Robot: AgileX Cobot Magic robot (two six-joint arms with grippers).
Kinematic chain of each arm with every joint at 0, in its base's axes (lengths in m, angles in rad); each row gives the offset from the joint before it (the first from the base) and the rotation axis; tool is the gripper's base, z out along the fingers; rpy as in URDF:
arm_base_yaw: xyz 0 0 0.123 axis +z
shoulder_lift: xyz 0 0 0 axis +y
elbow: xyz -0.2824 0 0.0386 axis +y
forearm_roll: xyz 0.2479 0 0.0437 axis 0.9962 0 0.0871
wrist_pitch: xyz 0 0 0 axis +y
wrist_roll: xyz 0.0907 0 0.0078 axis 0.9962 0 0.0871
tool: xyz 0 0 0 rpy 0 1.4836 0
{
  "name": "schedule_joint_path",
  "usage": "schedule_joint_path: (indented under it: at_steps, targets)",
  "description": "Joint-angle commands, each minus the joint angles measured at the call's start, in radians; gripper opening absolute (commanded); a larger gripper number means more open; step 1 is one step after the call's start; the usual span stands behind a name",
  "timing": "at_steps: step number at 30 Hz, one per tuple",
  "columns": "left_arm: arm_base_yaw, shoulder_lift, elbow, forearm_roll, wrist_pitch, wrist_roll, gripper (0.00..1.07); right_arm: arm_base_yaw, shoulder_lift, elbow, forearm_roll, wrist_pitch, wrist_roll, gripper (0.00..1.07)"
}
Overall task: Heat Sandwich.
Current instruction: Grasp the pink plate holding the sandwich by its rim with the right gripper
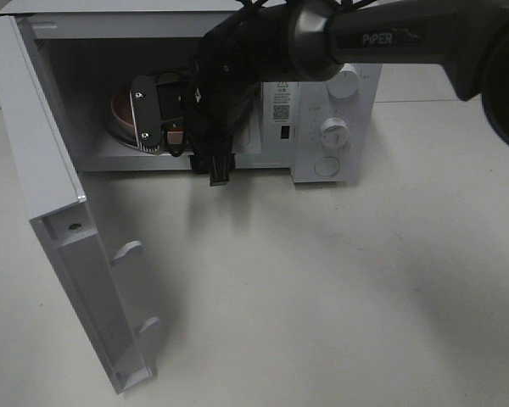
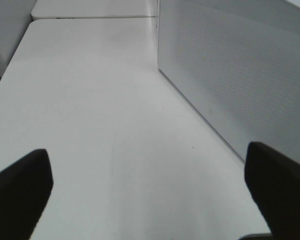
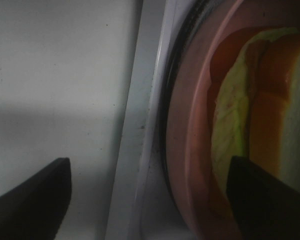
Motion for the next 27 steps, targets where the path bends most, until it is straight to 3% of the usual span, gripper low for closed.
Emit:
schedule_joint_path:
  at_steps: [1, 11, 16, 19, 20, 21, 22, 27]
  targets:
    - [-0.006, -0.021, 0.004, 0.000, -0.004, -0.004, 1.00, 0.001, 0.033, -0.055, 0.000, 0.039, 0.007, 0.81]
    - [-0.006, -0.021, 0.004, 0.000, -0.004, -0.004, 1.00, -0.010, 0.083, -0.107, 0.006, 0.059, 0.009, 0.76]
    - [-0.006, -0.021, 0.004, 0.000, -0.004, -0.004, 1.00, -0.010, 0.085, -0.107, 0.008, 0.059, 0.009, 0.61]
    - [-0.006, -0.021, 0.004, 0.000, -0.004, -0.004, 1.00, -0.010, 0.085, -0.107, 0.008, 0.065, 0.023, 0.30]
    - [-0.006, -0.021, 0.004, 0.000, -0.004, -0.004, 1.00, -0.010, 0.085, -0.107, 0.008, 0.065, 0.023, 0.30]
    - [-0.006, -0.021, 0.004, 0.000, -0.004, -0.004, 1.00, -0.010, 0.085, -0.107, 0.008, 0.067, 0.034, 0.06]
    - [-0.006, -0.021, 0.004, 0.000, -0.004, -0.004, 1.00, -0.010, 0.085, -0.107, 0.008, 0.068, 0.042, 0.00]
    - [-0.006, -0.021, 0.004, 0.000, -0.004, -0.004, 1.00, -0.010, 0.085, -0.107, 0.009, 0.070, 0.054, 0.00]
